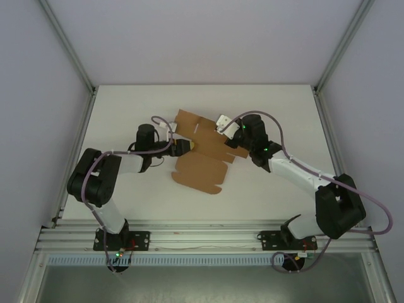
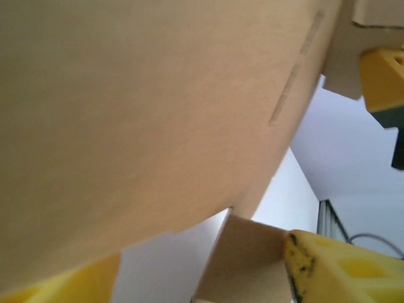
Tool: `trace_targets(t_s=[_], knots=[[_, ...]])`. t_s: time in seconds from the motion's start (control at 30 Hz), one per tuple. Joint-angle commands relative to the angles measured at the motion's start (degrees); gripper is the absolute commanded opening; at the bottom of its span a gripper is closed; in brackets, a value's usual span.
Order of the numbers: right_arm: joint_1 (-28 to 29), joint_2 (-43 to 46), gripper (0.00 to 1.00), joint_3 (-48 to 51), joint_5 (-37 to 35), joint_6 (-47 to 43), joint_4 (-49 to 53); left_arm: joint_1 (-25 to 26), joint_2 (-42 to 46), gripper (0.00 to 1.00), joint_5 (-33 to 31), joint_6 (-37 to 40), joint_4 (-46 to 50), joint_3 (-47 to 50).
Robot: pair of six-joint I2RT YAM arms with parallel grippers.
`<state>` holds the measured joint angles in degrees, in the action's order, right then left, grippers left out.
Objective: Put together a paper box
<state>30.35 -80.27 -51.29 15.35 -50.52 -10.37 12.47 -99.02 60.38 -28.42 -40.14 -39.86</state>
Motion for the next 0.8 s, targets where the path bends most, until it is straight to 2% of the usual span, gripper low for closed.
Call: trace_targets(t_s=[0.0, 0.17, 0.27, 0.33, 0.4, 0.47, 0.57, 0.63, 0.77], knots=[[0.8, 0.4, 0.00, -0.5, 3.4, 2.2, -2.9, 1.3, -1.6, 0.55, 4.6, -0.7, -7.9, -1.5], [0.3, 0.5, 0.00, -1.3, 5.3, 3.3, -3.1, 1.7, -4.1, 0.44, 7.1, -5.7, -16.9, -0.7], [0.3, 0.7, 0.00, -1.4, 5.5, 3.8, -3.9, 1.8, -5.0, 0.26, 6.7, -7.9, -18.8, -1.0], [0.2, 0.9, 0.00, -1.4, 5.9, 3.3, -3.9, 1.7, -5.1, 0.19, 5.0, -7.8, -15.1, -1.9], [0.3, 1.4, 0.00, -1.4, 6.5, 2.4, -3.3, 1.8, -4.4, 0.10, 0.3, -5.6, -5.8, -3.6], [0.4, 2.3, 0.00, -1.1, 7.5, 1.4, -1.7, 2.1, -3.7, 0.05, -5.7, -4.2, 3.1, -5.4], [1.3, 3.6, 0.00, -1.7, 8.6, -1.1, 4.8, 2.6, -3.1, 0.03, -12.0, -4.5, 11.2, -8.0], [2.6, 3.9, 0.00, -1.7, 7.6, -2.5, 8.7, 2.6, -3.4, 0.01, -14.8, -8.7, 12.3, -8.8], [6.6, 3.7, 0.00, 1.1, 0.4, -4.8, 10.4, 2.6, -5.7, 0.00, -14.6, -18.1, 14.3, -11.2]])
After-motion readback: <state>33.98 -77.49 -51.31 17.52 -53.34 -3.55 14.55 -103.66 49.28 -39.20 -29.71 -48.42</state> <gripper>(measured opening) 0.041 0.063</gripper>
